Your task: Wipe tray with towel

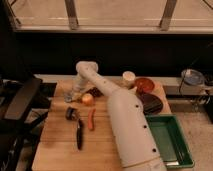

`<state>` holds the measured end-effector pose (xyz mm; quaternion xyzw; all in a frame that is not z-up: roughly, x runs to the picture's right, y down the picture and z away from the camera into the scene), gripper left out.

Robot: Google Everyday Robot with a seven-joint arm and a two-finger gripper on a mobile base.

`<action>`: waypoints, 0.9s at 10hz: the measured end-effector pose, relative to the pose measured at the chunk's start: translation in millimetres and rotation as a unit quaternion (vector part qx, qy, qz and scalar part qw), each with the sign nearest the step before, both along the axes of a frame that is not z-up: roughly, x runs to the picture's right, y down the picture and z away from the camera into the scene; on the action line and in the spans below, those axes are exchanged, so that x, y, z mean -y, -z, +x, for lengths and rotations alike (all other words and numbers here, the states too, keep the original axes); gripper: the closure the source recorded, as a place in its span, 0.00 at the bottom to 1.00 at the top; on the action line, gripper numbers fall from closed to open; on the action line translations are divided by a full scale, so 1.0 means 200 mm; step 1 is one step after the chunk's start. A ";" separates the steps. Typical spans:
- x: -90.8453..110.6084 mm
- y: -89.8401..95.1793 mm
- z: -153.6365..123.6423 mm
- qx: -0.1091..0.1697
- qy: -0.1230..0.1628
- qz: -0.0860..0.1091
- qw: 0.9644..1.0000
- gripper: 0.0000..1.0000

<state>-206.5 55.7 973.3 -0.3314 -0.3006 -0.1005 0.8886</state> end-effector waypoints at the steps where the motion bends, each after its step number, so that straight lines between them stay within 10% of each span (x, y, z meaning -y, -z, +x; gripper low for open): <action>1: 0.00 0.01 0.01 -0.002 0.005 0.006 1.000 1.00; 4: 0.09 0.20 0.13 -0.005 0.005 0.035 0.999 1.00; 9: 0.30 0.88 0.44 -0.034 0.016 0.074 0.997 1.00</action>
